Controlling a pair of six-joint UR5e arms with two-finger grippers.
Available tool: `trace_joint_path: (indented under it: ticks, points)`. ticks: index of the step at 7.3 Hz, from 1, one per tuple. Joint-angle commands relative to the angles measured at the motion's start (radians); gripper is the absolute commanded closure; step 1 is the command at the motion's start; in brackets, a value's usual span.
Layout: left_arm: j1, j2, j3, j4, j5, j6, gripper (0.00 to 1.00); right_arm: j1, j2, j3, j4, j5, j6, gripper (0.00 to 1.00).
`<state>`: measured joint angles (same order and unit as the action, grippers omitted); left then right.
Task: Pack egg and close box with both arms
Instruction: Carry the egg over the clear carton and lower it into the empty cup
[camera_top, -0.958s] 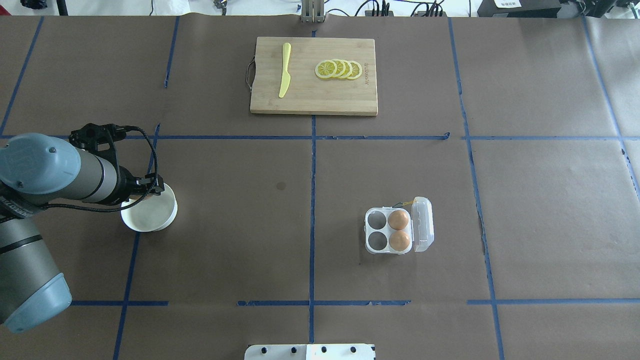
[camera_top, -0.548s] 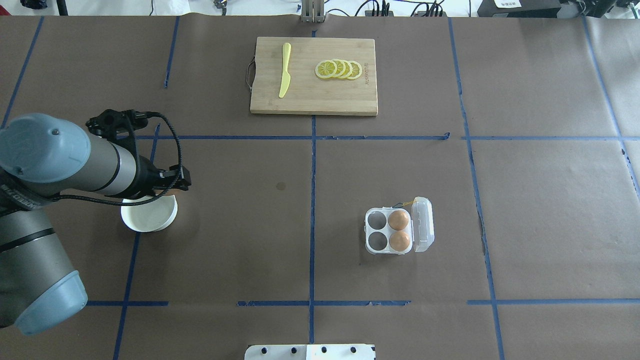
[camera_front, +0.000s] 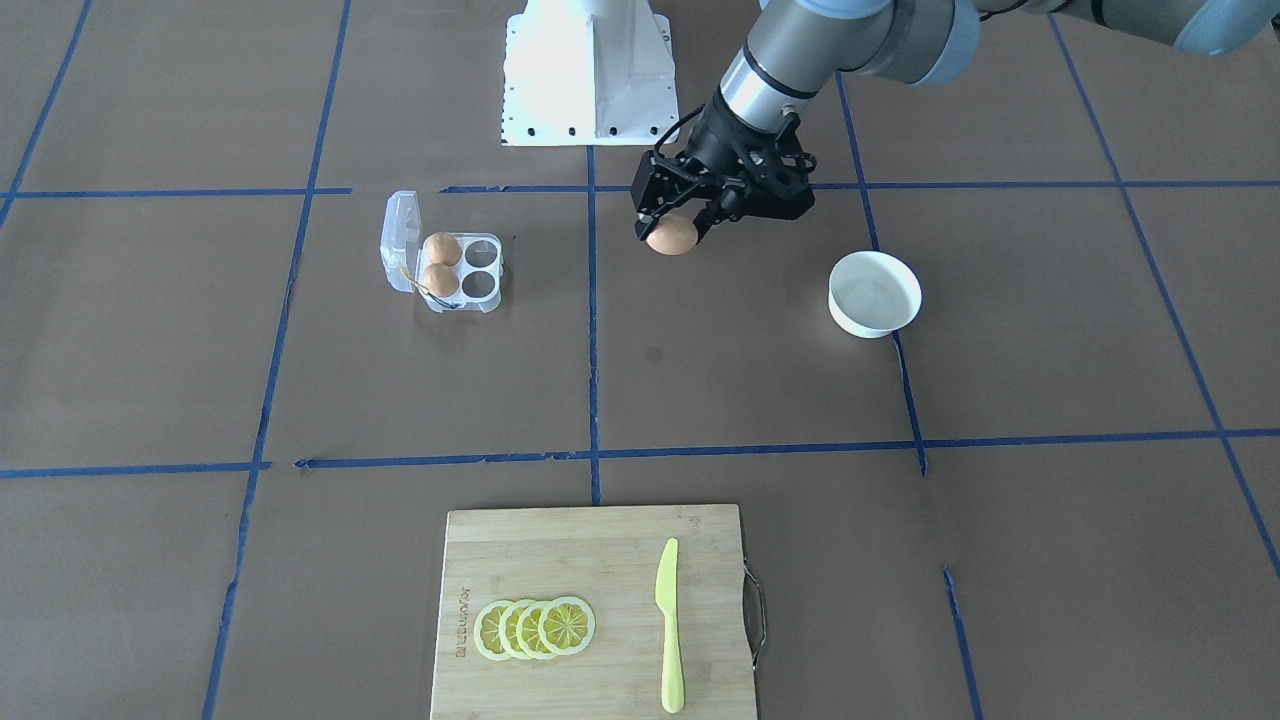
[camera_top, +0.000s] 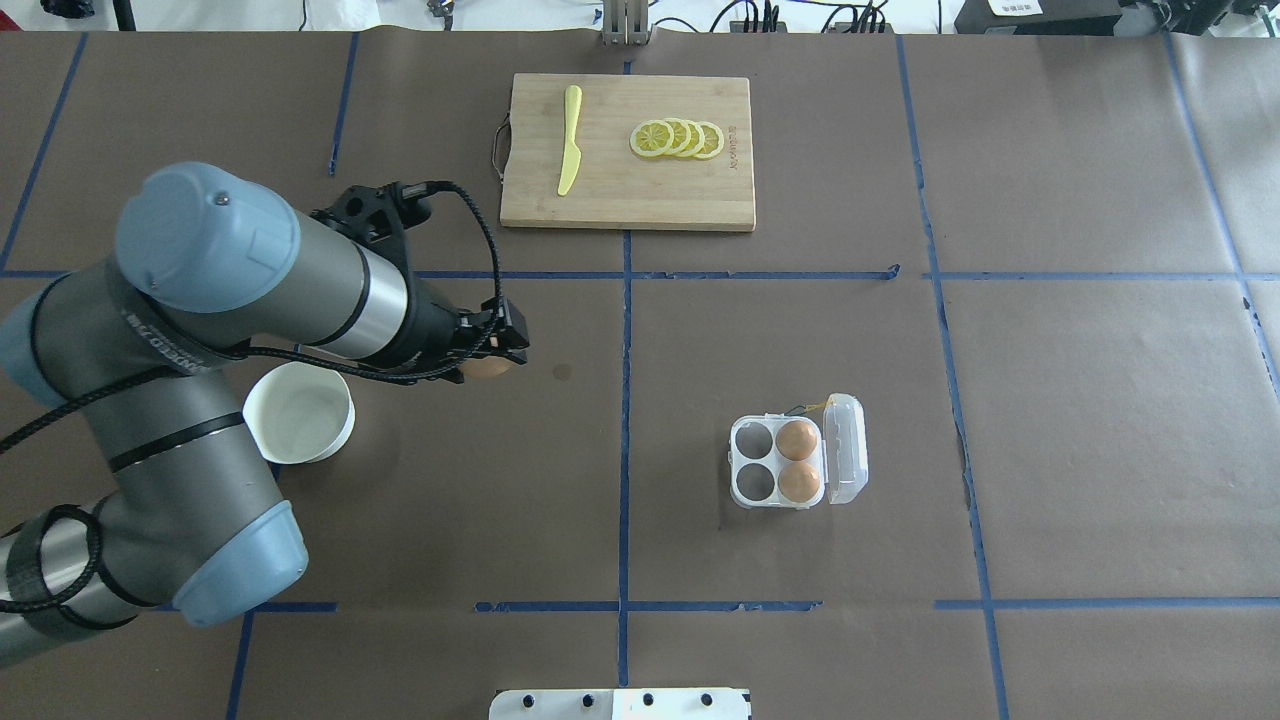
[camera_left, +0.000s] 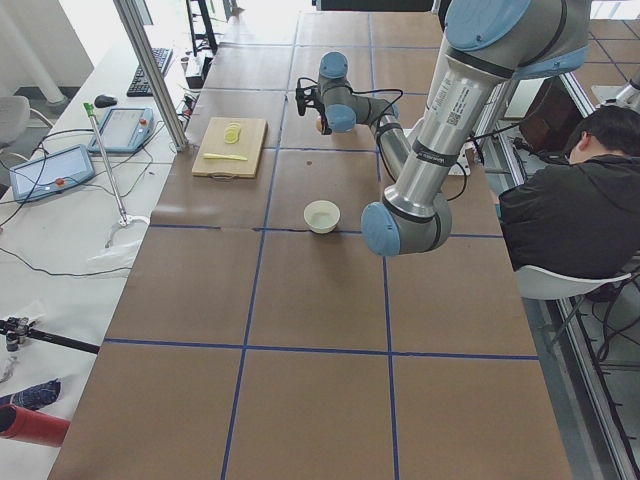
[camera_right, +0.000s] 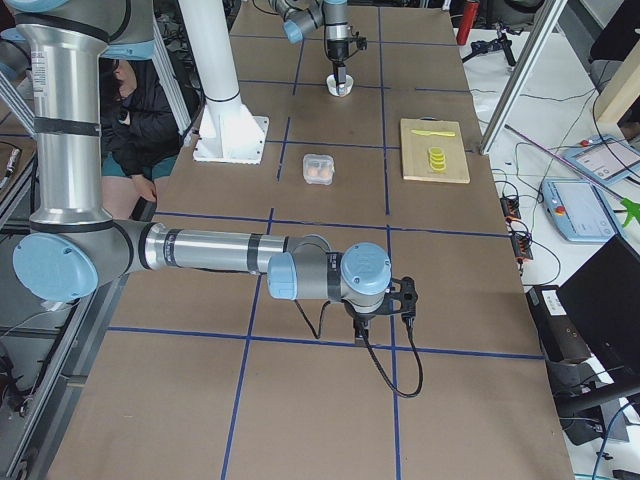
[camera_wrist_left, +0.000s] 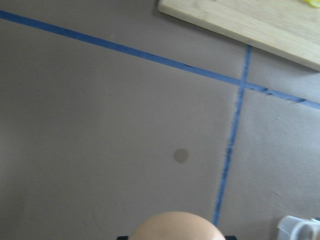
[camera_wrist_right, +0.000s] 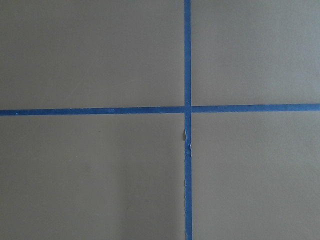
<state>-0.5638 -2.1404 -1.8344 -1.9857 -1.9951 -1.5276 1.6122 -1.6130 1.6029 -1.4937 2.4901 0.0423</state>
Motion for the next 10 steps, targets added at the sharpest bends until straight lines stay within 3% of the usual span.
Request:
trace_joint_path:
  ticks: [1, 2, 4, 6, 8, 9, 10]
  points:
    - [0.106, -0.096, 0.181, -0.226, -0.001, -0.014, 0.98, 0.0, -0.01, 0.005, 0.001, 0.018, -0.001, 0.0]
    - [0.119, -0.149, 0.276, -0.308, 0.001, -0.014, 0.98, 0.0, -0.01, 0.005, 0.001, 0.018, -0.001, 0.0]
    - [0.172, -0.217, 0.395, -0.409, 0.118, -0.014, 0.98, 0.0, -0.01, 0.015, 0.007, 0.016, 0.002, 0.0]
    - [0.18, -0.281, 0.513, -0.476, 0.131, -0.014, 0.98, 0.0, -0.008, 0.015, 0.007, 0.018, 0.002, 0.0]
    - [0.209, -0.288, 0.524, -0.479, 0.157, -0.016, 0.97, 0.0, -0.008, 0.017, 0.007, 0.016, 0.002, 0.0]
    - [0.214, -0.288, 0.526, -0.479, 0.157, -0.016, 0.92, 0.0, -0.008, 0.017, 0.007, 0.016, 0.002, 0.0]
    - [0.226, -0.288, 0.526, -0.478, 0.157, -0.016, 0.77, 0.0, -0.008, 0.017, 0.007, 0.018, 0.001, 0.0]
